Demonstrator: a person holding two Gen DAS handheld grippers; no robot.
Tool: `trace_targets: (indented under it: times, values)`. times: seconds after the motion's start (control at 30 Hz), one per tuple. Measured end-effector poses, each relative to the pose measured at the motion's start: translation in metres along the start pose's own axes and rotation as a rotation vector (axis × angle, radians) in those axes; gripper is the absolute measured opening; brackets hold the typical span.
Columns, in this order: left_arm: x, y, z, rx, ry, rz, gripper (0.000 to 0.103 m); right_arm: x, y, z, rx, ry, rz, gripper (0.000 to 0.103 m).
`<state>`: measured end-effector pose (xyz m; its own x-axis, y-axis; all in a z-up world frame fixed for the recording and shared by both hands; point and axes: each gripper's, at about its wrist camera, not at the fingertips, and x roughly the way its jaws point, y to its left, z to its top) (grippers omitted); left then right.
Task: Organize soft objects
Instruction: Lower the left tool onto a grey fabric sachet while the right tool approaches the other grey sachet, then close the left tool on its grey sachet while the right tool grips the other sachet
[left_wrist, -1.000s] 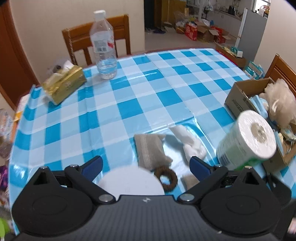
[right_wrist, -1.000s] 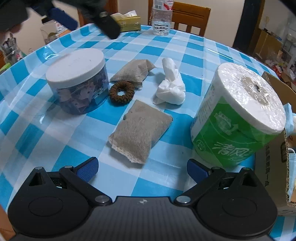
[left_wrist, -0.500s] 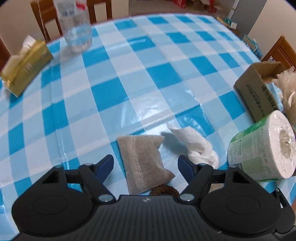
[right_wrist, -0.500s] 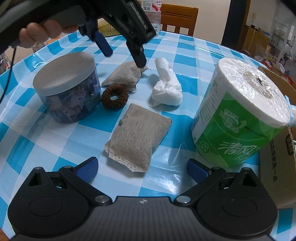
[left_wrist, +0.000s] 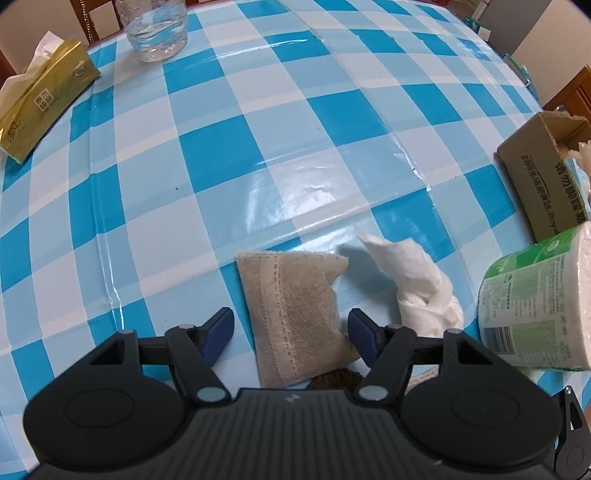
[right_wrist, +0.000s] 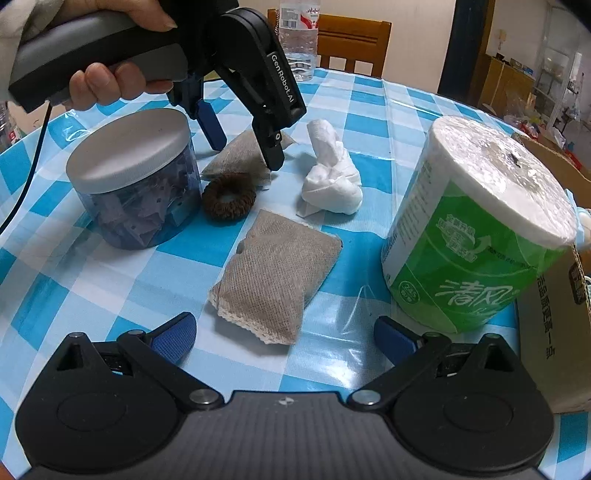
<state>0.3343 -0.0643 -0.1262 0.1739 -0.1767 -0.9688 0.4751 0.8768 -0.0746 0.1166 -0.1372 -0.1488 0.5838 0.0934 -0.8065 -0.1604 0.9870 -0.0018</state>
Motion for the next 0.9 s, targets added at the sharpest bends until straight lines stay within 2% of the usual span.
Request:
trace_targets:
  times: [0.27,0.4,0.53,0.67,0.73,0.8,0.9]
  values:
    - [0.001,-0.001,-0.001,0.014,0.000,0.008,0.067,0.011,0.010,0.018,-0.012,-0.014,0.011,0.101]
    - [0.001,-0.002,-0.002,0.021,0.001,0.006,0.066,0.013,0.011,0.024,-0.003,-0.024,0.001,0.093]
    - [0.000,-0.002,-0.002,0.023,-0.005,0.010,0.060,0.013,0.009,0.029,0.008,-0.027,-0.010,0.082]
    - [-0.001,-0.001,-0.003,0.022,-0.010,0.009,0.059,0.014,0.011,0.032,0.010,-0.025,-0.016,0.076]
    - [-0.001,-0.002,-0.004,0.025,-0.012,0.010,0.053,0.014,0.011,0.034,0.012,-0.030,-0.017,0.065]
    - [-0.002,-0.002,-0.003,0.024,-0.014,0.004,0.046,0.013,0.011,0.036,0.010,-0.025,-0.017,0.059]
    - [-0.004,-0.002,-0.003,0.025,-0.015,-0.006,0.043,0.012,0.011,0.037,0.009,-0.020,-0.019,0.054]
